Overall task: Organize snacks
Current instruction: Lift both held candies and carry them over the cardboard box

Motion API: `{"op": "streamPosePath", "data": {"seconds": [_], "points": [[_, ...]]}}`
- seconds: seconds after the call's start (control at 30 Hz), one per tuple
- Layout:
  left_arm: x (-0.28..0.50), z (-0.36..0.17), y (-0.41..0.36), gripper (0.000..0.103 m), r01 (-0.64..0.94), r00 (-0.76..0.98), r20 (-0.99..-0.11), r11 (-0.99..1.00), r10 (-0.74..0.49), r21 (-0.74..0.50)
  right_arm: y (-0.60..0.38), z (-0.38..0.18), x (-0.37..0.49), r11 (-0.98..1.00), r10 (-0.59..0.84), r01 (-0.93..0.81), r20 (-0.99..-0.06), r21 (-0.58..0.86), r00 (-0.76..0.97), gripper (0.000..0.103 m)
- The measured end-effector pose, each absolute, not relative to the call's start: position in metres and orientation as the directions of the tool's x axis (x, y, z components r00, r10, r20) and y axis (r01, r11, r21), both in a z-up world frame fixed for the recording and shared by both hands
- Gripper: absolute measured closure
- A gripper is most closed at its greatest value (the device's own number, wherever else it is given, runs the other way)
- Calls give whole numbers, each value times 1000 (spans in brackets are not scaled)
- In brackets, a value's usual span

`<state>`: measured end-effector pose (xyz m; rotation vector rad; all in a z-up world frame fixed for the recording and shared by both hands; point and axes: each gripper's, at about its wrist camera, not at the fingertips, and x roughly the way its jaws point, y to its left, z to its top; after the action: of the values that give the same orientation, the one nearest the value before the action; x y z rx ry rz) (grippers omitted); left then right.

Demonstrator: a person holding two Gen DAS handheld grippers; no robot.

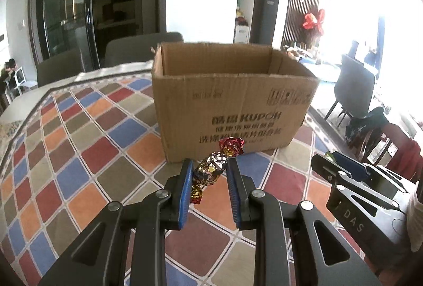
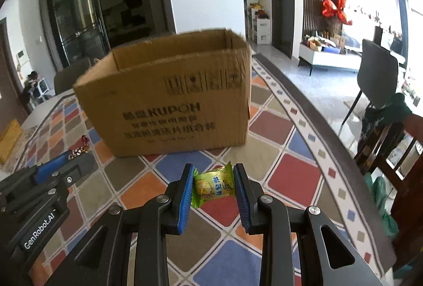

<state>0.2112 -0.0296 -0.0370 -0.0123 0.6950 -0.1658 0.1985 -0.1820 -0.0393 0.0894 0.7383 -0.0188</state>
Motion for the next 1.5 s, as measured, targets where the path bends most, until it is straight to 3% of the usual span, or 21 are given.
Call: {"op": "streamPosePath", "data": {"seconds": [0.67, 0.97, 1.2, 1.5], "points": [[199, 25, -23, 77, 154, 851, -503, 987, -150, -33, -177, 26, 184, 1000, 9, 7, -530, 28, 848, 72], [228, 47, -15, 77, 183, 834, -509, 977, -214, -110, -174, 57, 202, 999, 42, -25, -472, 43, 881, 72], [252, 67, -17, 77, 192, 849, -489, 979, -200, -68, -174, 73, 229, 996, 80, -52, -466, 73, 881, 72], [292, 86, -26, 77, 229, 815, -537, 972, -217, -46, -177, 77, 279, 989, 140, -93, -539, 114, 831, 72]]}}
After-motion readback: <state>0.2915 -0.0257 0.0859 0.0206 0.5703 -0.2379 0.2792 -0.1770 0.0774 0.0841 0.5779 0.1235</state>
